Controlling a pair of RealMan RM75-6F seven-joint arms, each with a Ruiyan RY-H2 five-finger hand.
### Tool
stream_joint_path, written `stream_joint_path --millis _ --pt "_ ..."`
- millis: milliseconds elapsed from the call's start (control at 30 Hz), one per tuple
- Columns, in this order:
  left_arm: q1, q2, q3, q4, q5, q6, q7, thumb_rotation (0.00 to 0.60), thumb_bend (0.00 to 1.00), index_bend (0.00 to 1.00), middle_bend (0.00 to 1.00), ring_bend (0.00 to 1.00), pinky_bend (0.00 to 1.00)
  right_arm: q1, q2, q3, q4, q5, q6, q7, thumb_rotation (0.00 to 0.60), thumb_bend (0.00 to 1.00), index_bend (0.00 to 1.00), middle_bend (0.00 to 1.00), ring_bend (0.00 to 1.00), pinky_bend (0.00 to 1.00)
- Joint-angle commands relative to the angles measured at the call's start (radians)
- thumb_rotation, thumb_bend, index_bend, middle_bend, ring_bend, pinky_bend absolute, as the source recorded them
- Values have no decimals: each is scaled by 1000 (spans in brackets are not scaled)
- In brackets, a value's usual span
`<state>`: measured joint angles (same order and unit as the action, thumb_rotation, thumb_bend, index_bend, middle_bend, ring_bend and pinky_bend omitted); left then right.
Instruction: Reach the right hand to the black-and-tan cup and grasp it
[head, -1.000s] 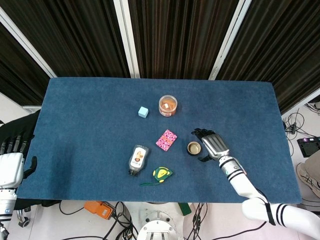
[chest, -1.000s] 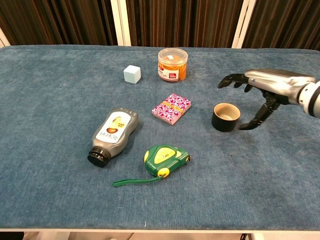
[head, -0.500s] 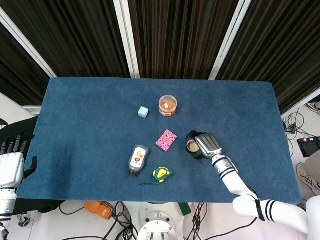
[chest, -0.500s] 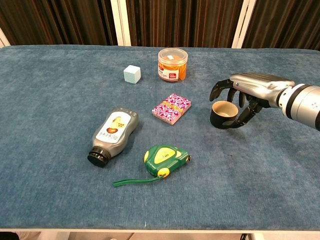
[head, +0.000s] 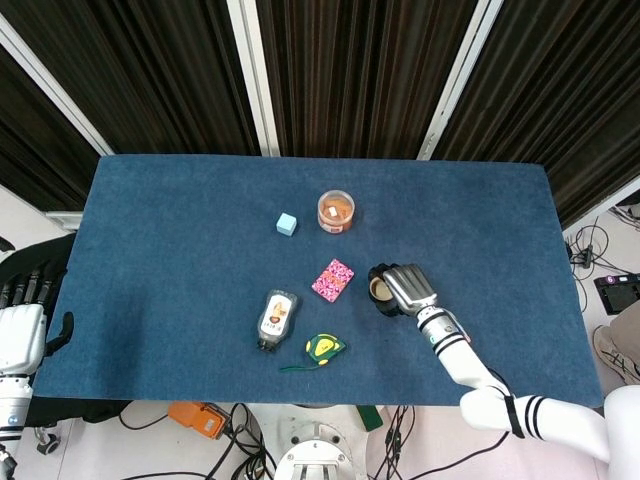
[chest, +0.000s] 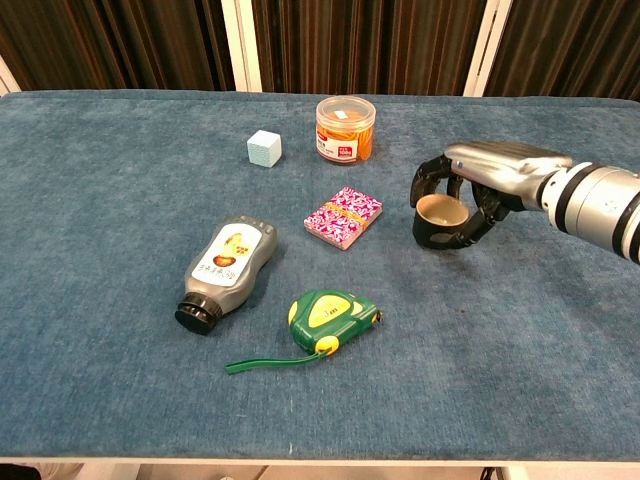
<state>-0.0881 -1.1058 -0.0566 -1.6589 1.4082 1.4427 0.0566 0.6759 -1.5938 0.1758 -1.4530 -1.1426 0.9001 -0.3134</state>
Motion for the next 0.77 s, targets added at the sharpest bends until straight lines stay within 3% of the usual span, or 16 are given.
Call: stream_joint_path --millis 33,233,400,567,767 --pt "0 0 -2 2 -1 2 -2 600 452 144 41 107 68 -7 18 21 -32 -39 60 17 600 558 488 461 562 654" --pt "1 -2 -11 13 -12 6 -14 600 452 144 41 107 68 -19 119 85 -164 -71 152 27 600 564 498 467 570 659" --pt "1 -2 -16 14 -17 7 -24 600 452 144 42 107 68 -31 199 168 -273 -82 245 51 600 564 517 470 570 659" --pt "2 -5 -14 14 -12 10 -17 600 452 144 41 107 68 -25 284 220 -374 -61 249 59 600 564 527 471 570 659" --pt "2 -7 -13 13 -12 12 -10 600 452 144 41 107 68 38 340 300 -405 24 214 20 600 564 533 470 570 659"
